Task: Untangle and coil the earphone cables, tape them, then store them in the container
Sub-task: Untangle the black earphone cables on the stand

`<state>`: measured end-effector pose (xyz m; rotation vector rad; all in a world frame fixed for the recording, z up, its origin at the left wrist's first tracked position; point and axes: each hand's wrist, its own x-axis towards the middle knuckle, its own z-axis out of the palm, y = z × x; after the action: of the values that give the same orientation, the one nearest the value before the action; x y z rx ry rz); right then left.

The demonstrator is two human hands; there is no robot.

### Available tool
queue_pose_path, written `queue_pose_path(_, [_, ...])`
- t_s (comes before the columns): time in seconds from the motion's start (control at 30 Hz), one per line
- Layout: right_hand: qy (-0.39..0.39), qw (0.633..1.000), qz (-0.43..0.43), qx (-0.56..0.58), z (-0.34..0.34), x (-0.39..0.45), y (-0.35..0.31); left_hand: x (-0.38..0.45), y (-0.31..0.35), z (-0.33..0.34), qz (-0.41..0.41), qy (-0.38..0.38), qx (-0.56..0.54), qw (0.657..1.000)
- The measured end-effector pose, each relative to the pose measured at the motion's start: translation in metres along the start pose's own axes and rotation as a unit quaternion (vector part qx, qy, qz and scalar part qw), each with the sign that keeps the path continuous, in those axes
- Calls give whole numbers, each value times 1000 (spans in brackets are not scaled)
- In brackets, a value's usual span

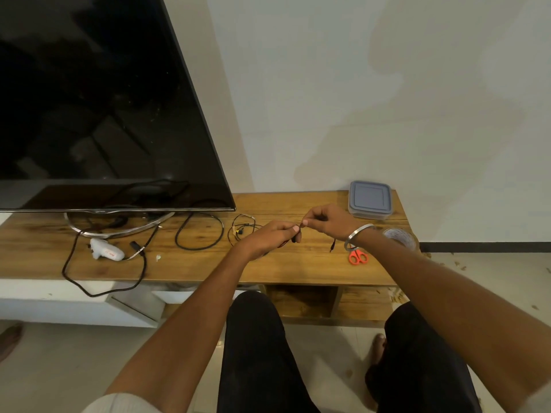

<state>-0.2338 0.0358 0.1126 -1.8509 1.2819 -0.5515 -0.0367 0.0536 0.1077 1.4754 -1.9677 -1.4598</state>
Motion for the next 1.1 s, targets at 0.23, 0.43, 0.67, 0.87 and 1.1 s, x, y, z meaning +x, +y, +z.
queue_pose_path(0.23, [20,1000,-13,-1,-1,-1,5,-3,1,-1,-36,-71,-138,987])
queue_pose_path(0.43, [32,999,-18,-18,1,-2,7,-1,6,-2,-19,-86,-221,971])
queue_pose_path(0.67, [24,999,8,-25,4,-3,14,-4,20,-3,36,-69,-350,934])
queue_pose_path(0.87, [12,999,34,11,12,-4,20,-6,26,-4,76,-62,-429,898])
queue_pose_path(1.1, [-41,994,59,81,28,-3,10,-4,29,-5,98,-21,-468,878])
